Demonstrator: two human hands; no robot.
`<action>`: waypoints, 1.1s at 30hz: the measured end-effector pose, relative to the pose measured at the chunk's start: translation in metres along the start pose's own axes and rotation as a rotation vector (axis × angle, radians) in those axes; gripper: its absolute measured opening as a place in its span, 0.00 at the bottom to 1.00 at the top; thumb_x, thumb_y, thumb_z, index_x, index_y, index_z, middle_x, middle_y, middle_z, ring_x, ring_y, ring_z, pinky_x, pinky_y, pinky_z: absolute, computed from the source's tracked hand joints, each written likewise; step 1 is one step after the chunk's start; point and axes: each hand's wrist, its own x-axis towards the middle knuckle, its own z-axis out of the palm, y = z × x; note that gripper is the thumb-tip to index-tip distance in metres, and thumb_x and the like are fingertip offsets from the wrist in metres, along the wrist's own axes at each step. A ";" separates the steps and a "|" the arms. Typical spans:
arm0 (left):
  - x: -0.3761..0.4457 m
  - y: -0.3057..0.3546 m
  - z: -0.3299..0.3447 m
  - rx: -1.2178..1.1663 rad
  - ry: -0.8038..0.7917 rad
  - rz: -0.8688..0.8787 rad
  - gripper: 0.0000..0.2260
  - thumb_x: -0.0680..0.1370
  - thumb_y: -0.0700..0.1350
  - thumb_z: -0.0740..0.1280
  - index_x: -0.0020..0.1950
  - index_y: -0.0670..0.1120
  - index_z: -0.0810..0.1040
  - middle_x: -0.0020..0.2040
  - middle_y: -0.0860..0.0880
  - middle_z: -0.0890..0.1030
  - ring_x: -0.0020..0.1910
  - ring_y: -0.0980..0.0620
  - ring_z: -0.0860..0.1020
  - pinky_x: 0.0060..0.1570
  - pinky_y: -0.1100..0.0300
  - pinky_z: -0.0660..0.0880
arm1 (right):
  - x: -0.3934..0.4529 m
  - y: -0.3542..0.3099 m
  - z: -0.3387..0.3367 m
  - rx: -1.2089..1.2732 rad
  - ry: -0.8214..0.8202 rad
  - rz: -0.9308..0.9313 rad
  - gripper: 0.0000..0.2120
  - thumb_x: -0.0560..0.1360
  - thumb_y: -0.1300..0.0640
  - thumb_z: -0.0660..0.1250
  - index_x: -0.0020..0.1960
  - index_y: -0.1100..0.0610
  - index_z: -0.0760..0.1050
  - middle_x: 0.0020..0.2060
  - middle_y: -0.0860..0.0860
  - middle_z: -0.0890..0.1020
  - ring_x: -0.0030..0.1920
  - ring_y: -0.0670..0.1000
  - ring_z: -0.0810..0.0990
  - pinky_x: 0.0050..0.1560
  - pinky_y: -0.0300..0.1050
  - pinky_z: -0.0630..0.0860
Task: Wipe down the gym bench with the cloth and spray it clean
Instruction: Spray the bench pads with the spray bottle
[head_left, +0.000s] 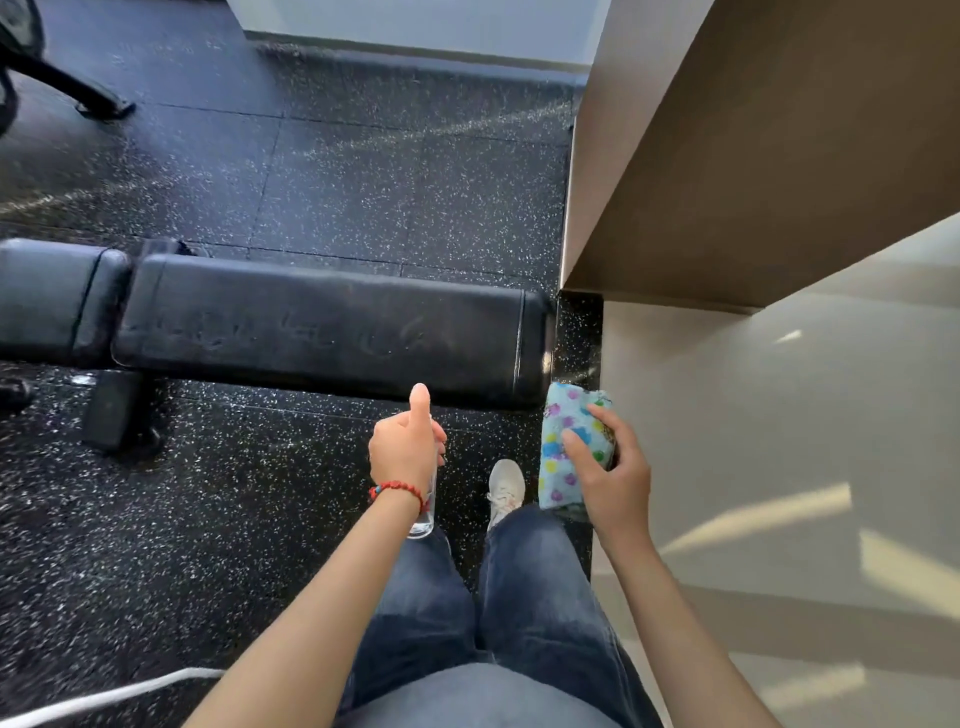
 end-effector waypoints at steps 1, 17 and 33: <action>0.005 0.003 0.007 0.001 0.016 -0.022 0.29 0.73 0.63 0.55 0.18 0.48 0.74 0.18 0.49 0.75 0.22 0.48 0.76 0.41 0.50 0.78 | 0.013 -0.004 -0.002 -0.007 -0.005 0.003 0.14 0.71 0.58 0.72 0.53 0.44 0.75 0.49 0.41 0.79 0.48 0.46 0.81 0.50 0.55 0.80; 0.071 0.022 0.036 0.076 0.068 -0.159 0.26 0.69 0.60 0.52 0.20 0.47 0.77 0.17 0.47 0.74 0.24 0.44 0.75 0.40 0.47 0.79 | 0.080 -0.019 0.045 -0.050 -0.149 0.047 0.16 0.71 0.58 0.72 0.50 0.40 0.73 0.48 0.42 0.80 0.46 0.41 0.81 0.43 0.40 0.80; 0.110 0.032 0.007 -0.019 0.107 -0.279 0.23 0.66 0.57 0.54 0.19 0.44 0.75 0.18 0.46 0.75 0.20 0.46 0.74 0.36 0.52 0.78 | 0.100 -0.040 0.087 -0.097 -0.191 0.025 0.15 0.72 0.58 0.71 0.52 0.42 0.72 0.50 0.45 0.79 0.46 0.40 0.80 0.40 0.36 0.80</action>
